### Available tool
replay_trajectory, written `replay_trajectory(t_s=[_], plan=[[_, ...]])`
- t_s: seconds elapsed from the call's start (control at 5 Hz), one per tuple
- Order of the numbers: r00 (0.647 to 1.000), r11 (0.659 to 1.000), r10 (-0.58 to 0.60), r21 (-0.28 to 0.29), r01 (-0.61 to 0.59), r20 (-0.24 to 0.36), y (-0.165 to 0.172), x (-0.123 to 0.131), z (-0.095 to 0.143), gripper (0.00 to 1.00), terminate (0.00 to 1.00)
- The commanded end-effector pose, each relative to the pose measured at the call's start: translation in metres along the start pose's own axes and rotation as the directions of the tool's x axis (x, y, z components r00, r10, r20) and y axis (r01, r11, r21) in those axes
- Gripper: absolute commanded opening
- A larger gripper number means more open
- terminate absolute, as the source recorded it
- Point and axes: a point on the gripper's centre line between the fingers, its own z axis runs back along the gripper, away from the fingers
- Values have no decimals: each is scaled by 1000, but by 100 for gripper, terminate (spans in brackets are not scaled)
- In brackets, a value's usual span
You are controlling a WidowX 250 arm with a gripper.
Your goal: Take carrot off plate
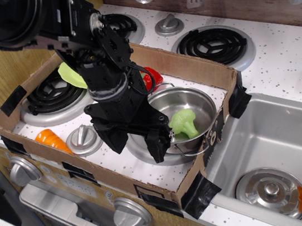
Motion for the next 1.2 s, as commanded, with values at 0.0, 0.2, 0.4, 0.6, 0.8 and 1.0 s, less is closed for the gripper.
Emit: replay_trajectory(t_s=[0.0,0.2,0.4,0.6,0.8,1.0], plan=[[1000,1000,0,0,0,0,0,0,0,100,0],[984,985,168,22,-169,51,0,-6,11,100,0],[963,963,266,26,-267,48,3,2,26,100,0],[937,937,350,18,-350,20,8,19,42,100,0],[909,909,416,27,-417,25,13,39,59,100,0],[902,898,430,81,-432,42,16,57,73,100,0]])
